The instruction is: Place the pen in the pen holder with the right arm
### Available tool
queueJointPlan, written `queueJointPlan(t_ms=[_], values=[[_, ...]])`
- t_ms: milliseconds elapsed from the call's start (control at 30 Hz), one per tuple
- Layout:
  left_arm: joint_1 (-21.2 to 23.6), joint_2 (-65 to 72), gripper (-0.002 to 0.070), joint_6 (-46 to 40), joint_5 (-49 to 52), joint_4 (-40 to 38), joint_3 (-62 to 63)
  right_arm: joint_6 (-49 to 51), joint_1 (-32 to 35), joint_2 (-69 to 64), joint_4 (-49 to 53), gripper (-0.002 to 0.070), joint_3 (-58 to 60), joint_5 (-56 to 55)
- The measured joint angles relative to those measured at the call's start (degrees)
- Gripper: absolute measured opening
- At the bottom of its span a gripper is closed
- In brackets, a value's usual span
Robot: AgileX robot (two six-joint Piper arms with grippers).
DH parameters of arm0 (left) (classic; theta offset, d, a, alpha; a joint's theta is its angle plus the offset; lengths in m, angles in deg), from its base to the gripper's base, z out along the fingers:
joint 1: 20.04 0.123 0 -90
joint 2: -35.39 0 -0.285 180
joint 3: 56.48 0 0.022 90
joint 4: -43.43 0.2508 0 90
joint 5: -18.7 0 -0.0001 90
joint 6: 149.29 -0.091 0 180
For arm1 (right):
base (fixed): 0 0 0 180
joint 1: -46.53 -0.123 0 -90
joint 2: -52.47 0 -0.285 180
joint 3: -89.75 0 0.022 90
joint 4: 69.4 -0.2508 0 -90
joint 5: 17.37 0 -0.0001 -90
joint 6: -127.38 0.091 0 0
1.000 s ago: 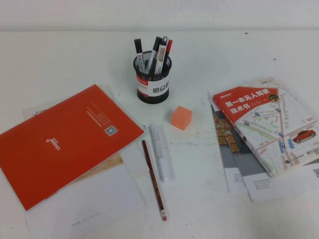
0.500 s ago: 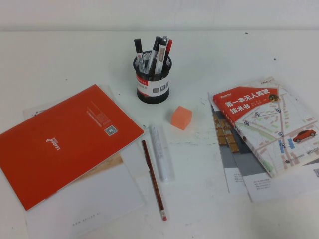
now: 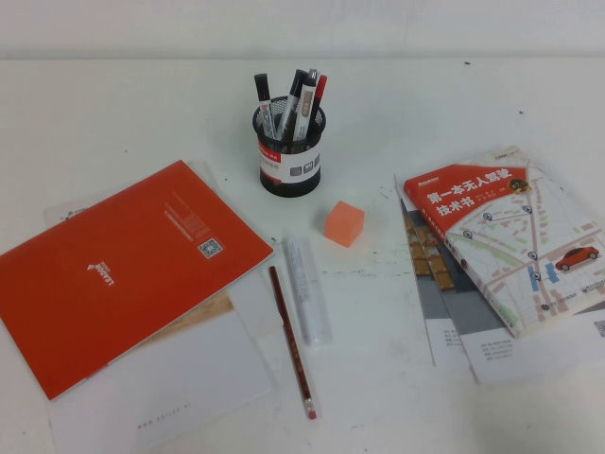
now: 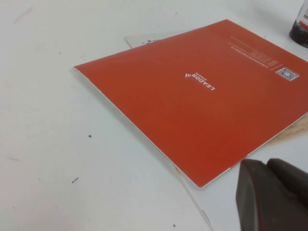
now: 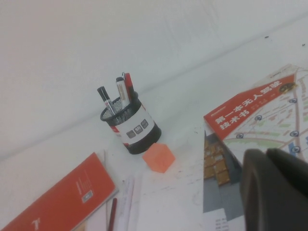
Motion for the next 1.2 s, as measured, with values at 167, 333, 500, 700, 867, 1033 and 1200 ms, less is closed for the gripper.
queueJointPlan(t_ms=[167, 333, 500, 700, 867, 1033, 1200], values=[[0.0, 0.0, -0.0002, 0.0, 0.0, 0.0, 0.0, 0.0, 0.0, 0.0, -3.9, -0.0020, 0.0, -0.3], [0.0, 0.0, -0.0003, 0.0, 0.0, 0.0, 0.0, 0.0, 0.0, 0.0, -10.1, -0.0020, 0.0, -1.7], [0.0, 0.0, -0.0003, 0.0, 0.0, 0.0, 0.0, 0.0, 0.0, 0.0, -13.2, -0.0020, 0.0, -2.3], [0.0, 0.0, -0.0003, 0.0, 0.0, 0.0, 0.0, 0.0, 0.0, 0.0, -13.8, -0.0020, 0.0, -2.4], [0.0, 0.0, -0.0003, 0.0, 0.0, 0.0, 0.0, -1.7, 0.0, 0.0, -12.4, -0.0020, 0.0, -2.4], [0.0, 0.0, -0.0003, 0.0, 0.0, 0.0, 0.0, -9.2, 0.0, 0.0, -11.8, -0.0020, 0.0, -2.4], [0.0, 0.0, -0.0003, 0.0, 0.0, 0.0, 0.0, -16.8, 0.0, 0.0, -11.5, -0.0020, 0.0, -1.1]])
